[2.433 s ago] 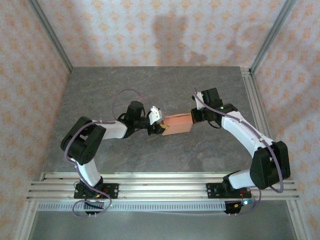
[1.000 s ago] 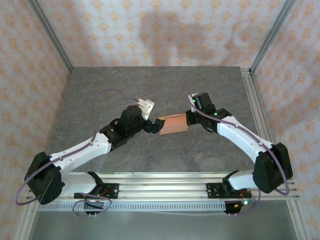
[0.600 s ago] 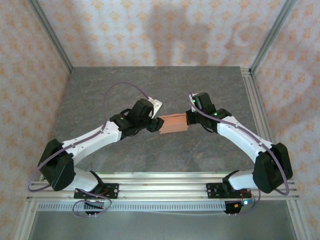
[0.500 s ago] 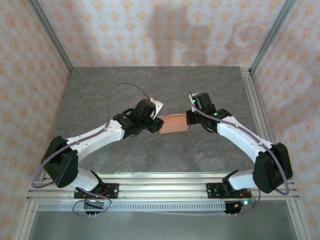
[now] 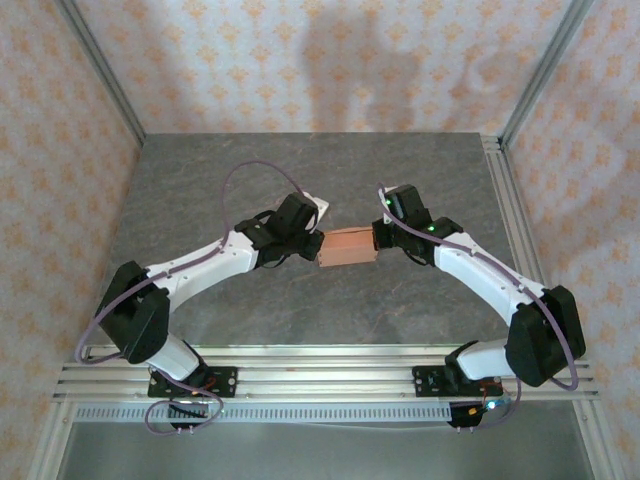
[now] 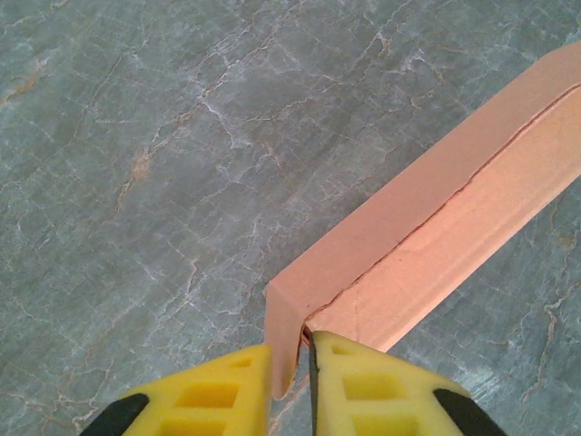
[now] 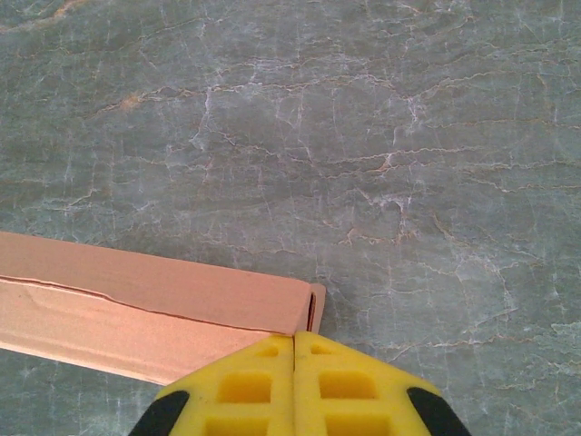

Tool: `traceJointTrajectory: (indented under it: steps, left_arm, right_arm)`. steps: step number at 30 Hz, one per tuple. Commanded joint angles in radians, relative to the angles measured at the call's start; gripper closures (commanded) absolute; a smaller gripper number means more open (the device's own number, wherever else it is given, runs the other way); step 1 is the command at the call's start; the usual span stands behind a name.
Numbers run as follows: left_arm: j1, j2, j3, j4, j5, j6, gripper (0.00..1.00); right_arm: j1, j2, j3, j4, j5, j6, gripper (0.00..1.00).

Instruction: Fold the paper box

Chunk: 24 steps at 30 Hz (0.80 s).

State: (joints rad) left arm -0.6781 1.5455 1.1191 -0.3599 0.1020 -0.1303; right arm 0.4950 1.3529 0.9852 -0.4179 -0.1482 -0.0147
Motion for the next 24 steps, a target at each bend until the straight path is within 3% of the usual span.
traceJointTrajectory:
  steps: [1, 5, 11, 24]
  left_arm:
    - [0.009, 0.014, 0.034, -0.033, 0.015, -0.018, 0.86]
    - [0.009, 0.021, 0.039, -0.037, 0.019, -0.035, 0.88]
    - [0.02, 0.036, 0.069, -0.065, 0.036, -0.084, 1.0]
    - [0.044, 0.076, 0.093, -0.053, 0.094, -0.346, 1.0]
  right_arm:
    - [0.007, -0.007, 0.001, 0.012, 0.026, 0.007, 1.0]
    - [0.007, -0.006, 0.006, 0.01, 0.027, 0.005, 1.0]
    - [0.007, 0.0, 0.013, 0.009, 0.025, 0.005, 1.0]
    - [0.007, 0.007, 0.006, 0.022, 0.007, 0.013, 1.0]
